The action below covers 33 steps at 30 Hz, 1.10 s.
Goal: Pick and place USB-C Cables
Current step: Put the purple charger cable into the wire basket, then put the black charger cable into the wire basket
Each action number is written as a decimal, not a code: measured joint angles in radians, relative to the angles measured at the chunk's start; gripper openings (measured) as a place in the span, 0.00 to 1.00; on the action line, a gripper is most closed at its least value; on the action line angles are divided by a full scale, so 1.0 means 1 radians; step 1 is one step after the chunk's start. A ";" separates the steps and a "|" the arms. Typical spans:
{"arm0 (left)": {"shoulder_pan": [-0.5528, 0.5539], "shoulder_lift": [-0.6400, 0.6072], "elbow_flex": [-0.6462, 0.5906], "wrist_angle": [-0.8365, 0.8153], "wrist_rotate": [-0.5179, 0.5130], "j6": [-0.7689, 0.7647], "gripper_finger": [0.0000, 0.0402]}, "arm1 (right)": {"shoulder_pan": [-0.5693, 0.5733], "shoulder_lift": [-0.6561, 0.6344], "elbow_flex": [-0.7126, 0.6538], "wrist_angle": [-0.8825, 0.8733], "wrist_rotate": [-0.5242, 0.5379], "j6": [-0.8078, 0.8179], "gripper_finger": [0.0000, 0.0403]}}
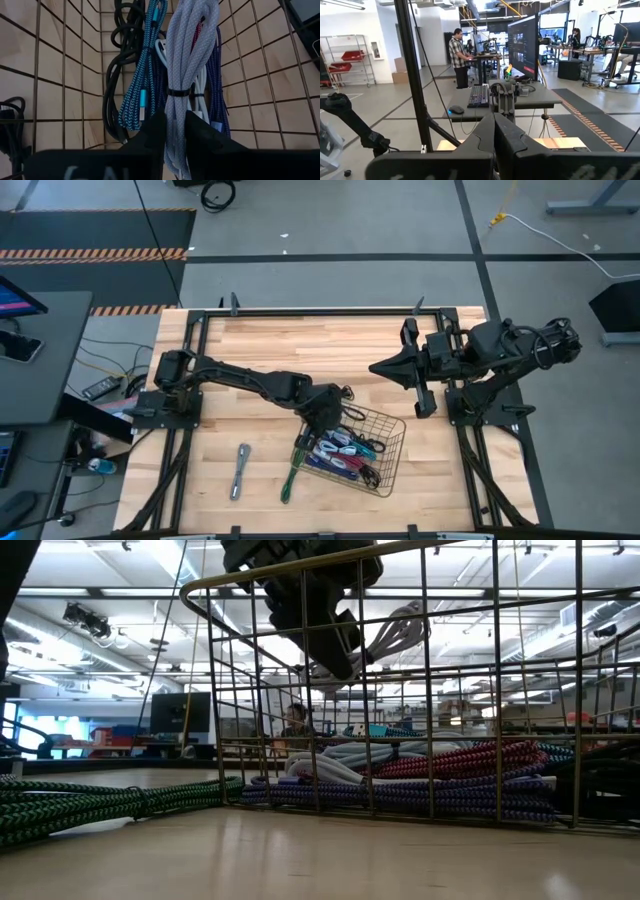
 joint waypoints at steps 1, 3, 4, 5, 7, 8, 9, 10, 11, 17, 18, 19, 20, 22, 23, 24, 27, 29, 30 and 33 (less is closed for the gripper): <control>0.000 0.000 0.000 0.000 0.000 0.000 0.13 | 0.000 0.000 0.000 0.000 0.000 0.000 0.01; 0.000 0.000 0.000 0.000 0.000 0.000 0.14 | 0.000 0.000 0.000 0.000 0.000 0.000 0.01; 0.000 0.000 0.000 0.001 0.000 0.001 0.16 | 0.000 0.000 0.000 0.000 0.000 0.000 0.01; 0.000 0.000 0.000 0.001 0.000 0.002 0.19 | 0.000 0.000 0.000 0.000 0.000 0.000 0.01; 0.000 0.000 0.000 0.005 0.000 0.008 0.24 | 0.000 0.000 0.000 0.000 0.000 0.000 0.01; 0.000 0.000 0.000 0.012 0.000 0.008 0.27 | 0.000 0.000 0.000 0.000 0.000 0.000 0.01; 0.000 0.000 0.000 0.020 0.000 0.008 0.29 | 0.000 0.000 0.000 0.000 0.000 0.000 0.01; 0.000 0.000 0.000 0.028 0.000 0.008 0.30 | 0.000 0.000 0.000 0.000 0.000 0.000 0.01; 0.000 0.000 0.000 0.039 0.000 0.008 0.32 | 0.000 0.000 0.000 0.000 0.000 0.000 0.01; 0.000 0.000 0.001 0.076 -0.036 0.012 0.34 | 0.000 0.000 0.000 0.000 0.001 0.000 0.01; 0.000 0.000 0.002 0.074 -0.064 0.012 0.34 | 0.000 0.000 0.000 0.000 0.001 0.000 0.01; 0.000 0.000 0.009 0.063 -0.099 0.012 0.33 | 0.000 0.000 0.000 0.000 0.001 0.000 0.01; 0.002 0.000 0.022 0.046 -0.135 0.011 0.33 | 0.000 0.000 0.000 0.000 0.007 0.000 0.01; 0.007 0.000 0.060 0.014 -0.197 0.011 0.32 | -0.001 -0.002 0.000 -0.007 0.039 0.000 0.01; 0.011 0.000 0.083 -0.009 -0.220 0.011 0.31 | -0.001 -0.006 0.000 -0.022 0.056 0.000 0.01; 0.016 0.000 0.109 -0.043 -0.239 0.011 0.31 | -0.001 -0.011 0.000 -0.044 0.075 0.004 0.01; 0.033 0.000 0.215 -0.174 -0.285 -0.001 0.30 | -0.014 -0.027 0.000 -0.118 0.136 0.040 0.01; 0.048 -0.001 0.291 -0.271 -0.329 -0.018 0.30 | -0.031 -0.029 0.000 -0.152 0.167 0.068 0.01; 0.055 -0.001 0.324 -0.325 -0.354 -0.028 0.30 | -0.042 -0.028 0.000 -0.159 0.181 0.068 0.02; 0.082 -0.001 0.428 -0.477 -0.450 -0.074 0.30 | -0.073 -0.027 0.000 -0.150 0.193 0.032 0.03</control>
